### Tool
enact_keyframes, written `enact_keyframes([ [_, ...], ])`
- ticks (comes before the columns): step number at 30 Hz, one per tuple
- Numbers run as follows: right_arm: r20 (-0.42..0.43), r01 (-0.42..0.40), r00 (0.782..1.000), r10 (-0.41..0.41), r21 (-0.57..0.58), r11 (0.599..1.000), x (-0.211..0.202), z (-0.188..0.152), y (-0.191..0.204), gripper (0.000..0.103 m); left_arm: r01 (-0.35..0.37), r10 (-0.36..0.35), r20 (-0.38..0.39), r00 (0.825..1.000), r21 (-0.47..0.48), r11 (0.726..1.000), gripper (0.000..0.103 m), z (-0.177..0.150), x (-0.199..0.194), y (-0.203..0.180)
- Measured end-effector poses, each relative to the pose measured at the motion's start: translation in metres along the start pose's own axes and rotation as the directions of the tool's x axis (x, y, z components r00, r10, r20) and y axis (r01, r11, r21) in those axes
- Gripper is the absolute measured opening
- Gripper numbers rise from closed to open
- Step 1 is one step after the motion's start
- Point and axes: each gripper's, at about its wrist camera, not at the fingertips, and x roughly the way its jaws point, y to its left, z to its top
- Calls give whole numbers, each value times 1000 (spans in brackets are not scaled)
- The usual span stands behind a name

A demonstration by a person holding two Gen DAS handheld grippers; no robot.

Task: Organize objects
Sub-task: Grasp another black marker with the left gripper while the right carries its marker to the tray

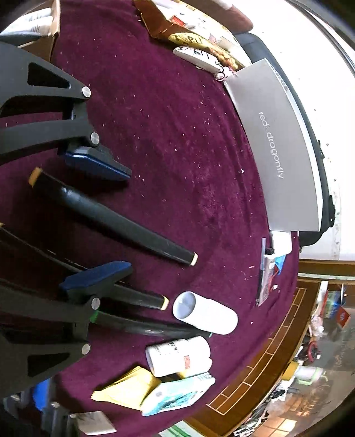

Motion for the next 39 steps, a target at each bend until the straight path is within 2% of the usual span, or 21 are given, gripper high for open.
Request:
enact_keyframes([
  [1, 2, -3, 1000, 3, 3, 1000, 0, 0, -1, 11, 15, -15, 5, 1000, 3, 1000, 39, -1, -2, -3],
  [2, 4, -6, 1000, 6, 6, 1000, -1, 0, -2, 11, 10, -10, 9, 1000, 14, 1000, 37, -1, -4, -6],
  [3, 7, -9, 1000, 9, 9, 1000, -1, 0, -3, 11, -7, 7, 8, 1000, 40, 999, 17, -2, -8, -10],
  [4, 10, -9, 1000, 9, 8, 1000, -1, 0, -2, 11, 8, -9, 0, 1000, 45, 999, 11, -2, -10, -12],
  [8, 21, 8, 1000, -7, -10, 1000, 0, 0, 2, 11, 5, -5, -5, 1000, 25, 1000, 11, -13, -28, -7],
  [11, 32, 39, 999, -38, -37, 999, 0, -3, 8, 12, 10, -10, 7, 1000, -25, 1000, 11, -26, -52, 3],
  [15, 18, 106, 994, -105, -74, 992, 5, -2, 19, 16, -25, 27, 36, 999, -43, 999, 11, -45, -79, 11],
  [19, 9, 224, 974, -225, -145, 964, 10, -5, 38, 17, -48, 52, 61, 997, -64, 997, 11, -64, -105, 15],
  [22, 17, 303, 952, -305, -195, 933, 17, -5, 48, 15, -98, 102, 87, 991, -49, 994, 11, -76, -121, 15],
  [24, 0, 287, 957, -290, -162, 944, 16, -4, 43, 12, -120, 124, 103, 987, -42, 992, 11, -84, -133, 15],
  [27, -23, 205, 978, -207, -75, 976, 6, -7, 33, 12, -130, 135, 123, 983, -54, 990, 11, -95, -148, 21],
  [31, -18, 159, 987, -159, -16, 987, -14, -19, 31, 12, -139, 149, 149, 978, -73, 988, 11, -108, -166, 30],
  [39, 16, 74, 997, -74, 1, 997, -45, -26, 64, 12, -149, 173, 208, 963, -126, 981, 11, -142, -204, 46],
])
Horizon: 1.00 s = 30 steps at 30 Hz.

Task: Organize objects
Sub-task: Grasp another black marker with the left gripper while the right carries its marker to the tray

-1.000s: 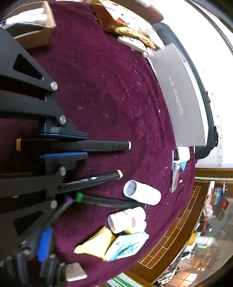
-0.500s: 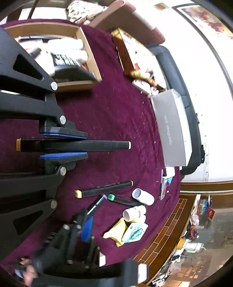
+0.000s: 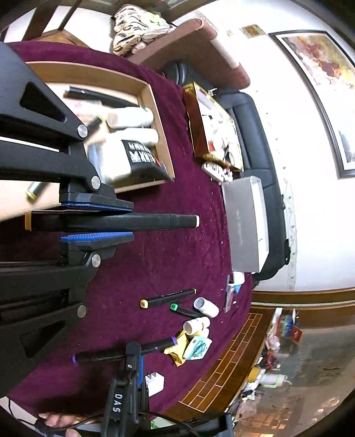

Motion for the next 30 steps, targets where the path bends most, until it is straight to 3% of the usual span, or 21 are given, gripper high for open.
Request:
enact_keyframes([
  [16, 64, -119, 989, 132, -170, 978, -24, 7, 111, 13, -45, 52, 40, 998, -165, 985, 12, -38, -29, 83],
  [25, -67, -276, 961, 268, -216, 937, 3, 5, 163, 13, -91, 95, 4, 995, -243, 966, 12, -63, -18, 126],
  [30, -145, -294, 953, 267, -220, 930, 39, 1, 186, 13, -119, 117, -24, 993, -283, 952, 12, -76, -8, 147],
])
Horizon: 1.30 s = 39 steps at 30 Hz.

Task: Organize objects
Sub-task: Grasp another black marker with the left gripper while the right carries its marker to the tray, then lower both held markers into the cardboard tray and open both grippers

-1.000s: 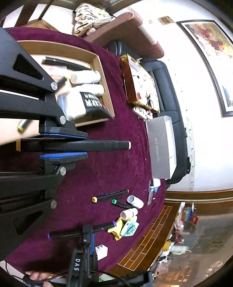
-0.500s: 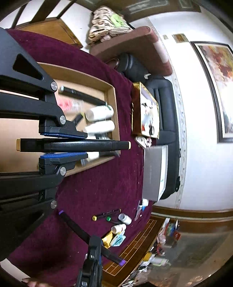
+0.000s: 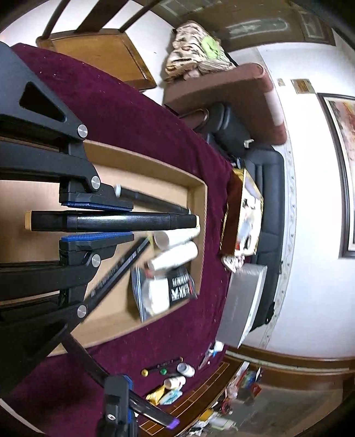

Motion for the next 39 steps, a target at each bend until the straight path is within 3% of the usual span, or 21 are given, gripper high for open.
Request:
enact_keyframes([
  [25, -124, 12, 992, -12, 0, 1000, 93, 31, 13, 13, -38, 38, -14, 999, -32, 999, 12, -3, 28, 31],
  [39, -85, 155, 983, -162, -88, 984, 117, 41, 23, 13, 23, -35, -127, 991, -89, 996, 12, 5, 43, 40],
])
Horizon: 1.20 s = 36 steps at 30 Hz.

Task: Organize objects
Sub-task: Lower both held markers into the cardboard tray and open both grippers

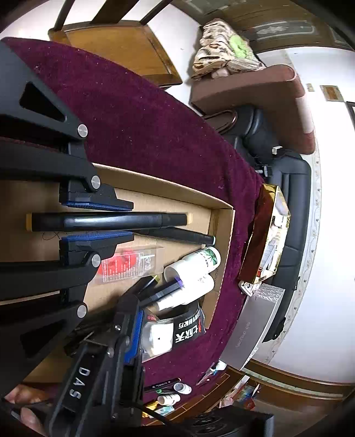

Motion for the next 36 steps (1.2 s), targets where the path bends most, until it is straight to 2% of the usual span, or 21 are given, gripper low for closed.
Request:
enact_keyframes([
  [5, 6, -12, 1000, 12, 13, 1000, -2, 0, -2, 14, 4, -5, -10, 1000, -25, 1000, 15, 3, 1, 1],
  [6, 12, -12, 1000, 12, 12, 1000, -5, 0, -3, 14, 5, -6, -10, 1000, -29, 1000, 22, 3, 1, 1],
  [7, 17, -10, 1000, 9, 9, 1000, -7, 0, -2, 16, 3, -3, -11, 1000, -32, 999, 34, 4, 2, 1],
  [10, 46, 12, 999, -12, -8, 1000, -21, -1, 1, 19, 14, -15, -5, 1000, -42, 999, 42, 5, 0, 0],
  [12, 78, 27, 997, -25, -30, 999, -34, -2, 6, 19, 14, -14, 0, 1000, -46, 999, 42, 6, -2, -1],
  [14, 135, 76, 989, -66, -66, 995, -52, -6, 15, 25, 26, -25, 10, 1000, -56, 998, 42, 6, -5, -2],
  [16, 193, 128, 975, -108, -92, 987, -68, -9, 22, 41, 42, -40, 26, 999, -67, 997, 43, 6, -12, -4],
  [19, 306, 249, 931, -200, -129, 960, -97, -16, 36, 55, 53, -50, 43, 998, -77, 996, 47, 7, -21, -8],
  [23, 427, 384, 856, -293, -145, 912, -131, -28, 50, 66, 64, -60, 50, 997, -72, 995, 47, 7, -30, -17],
  [29, 494, 494, 780, -385, -107, 863, -158, -39, 50, 71, 69, -66, 58, 996, -48, 996, 47, 4, -41, -36],
  [33, 520, 556, 720, -459, -37, 830, -179, -47, 40, 78, 69, -67, 67, 996, -25, 997, 47, 1, -51, -52],
  [36, 528, 581, 685, -502, 21, 814, -194, -52, 28, 79, 72, -71, 65, 995, -4, 997, 47, -1, -55, -65],
])
